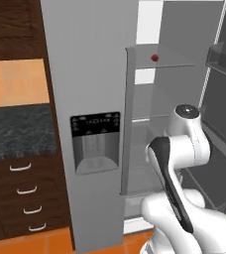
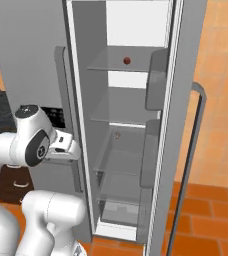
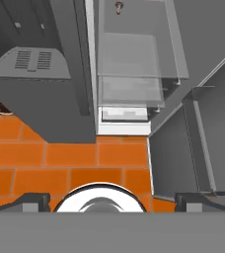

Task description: Take the strawberry from the fridge and place it on top of the pancake, located on the dining counter.

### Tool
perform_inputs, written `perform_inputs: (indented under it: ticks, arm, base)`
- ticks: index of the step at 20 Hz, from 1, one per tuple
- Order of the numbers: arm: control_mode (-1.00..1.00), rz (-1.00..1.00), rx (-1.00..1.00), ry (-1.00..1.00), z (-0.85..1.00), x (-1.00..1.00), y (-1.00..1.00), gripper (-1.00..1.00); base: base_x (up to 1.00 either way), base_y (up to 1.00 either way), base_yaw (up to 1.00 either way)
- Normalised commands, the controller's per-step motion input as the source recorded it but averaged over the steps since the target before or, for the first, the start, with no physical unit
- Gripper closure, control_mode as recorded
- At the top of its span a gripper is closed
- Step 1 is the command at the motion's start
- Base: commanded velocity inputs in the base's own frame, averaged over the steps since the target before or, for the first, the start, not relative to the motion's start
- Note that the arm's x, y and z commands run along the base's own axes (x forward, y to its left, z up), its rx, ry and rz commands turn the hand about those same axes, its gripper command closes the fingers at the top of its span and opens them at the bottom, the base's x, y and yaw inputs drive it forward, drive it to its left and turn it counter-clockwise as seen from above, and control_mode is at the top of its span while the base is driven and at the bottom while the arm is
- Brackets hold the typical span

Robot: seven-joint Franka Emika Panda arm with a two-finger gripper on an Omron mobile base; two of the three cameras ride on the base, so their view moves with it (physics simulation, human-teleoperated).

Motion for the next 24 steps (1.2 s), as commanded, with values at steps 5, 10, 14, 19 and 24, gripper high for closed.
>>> perform_inputs:
  ticks: [5,10,14,19,24]
  arm:
    - [1.0,0.0,0.0,0.0,0.0,0.0,0.0,-1.0]
    - [1.0,0.0,0.0,0.0,0.0,0.0,0.0,-1.0]
    - [1.0,0.0,0.0,0.0,0.0,0.0,0.0,-1.0]
    - [1.0,0.0,0.0,0.0,0.0,0.0,0.0,-1.0]
    - [1.0,0.0,0.0,0.0,0.0,0.0,0.0,-1.0]
  base:
    - [0.57,0.0,0.0]
    - [0.24,-0.04,0.0]
    - [0.14,-0.4,-0.11]
    - [0.21,-0.34,-0.27]
    - [0.19,-0.06,-0.3]
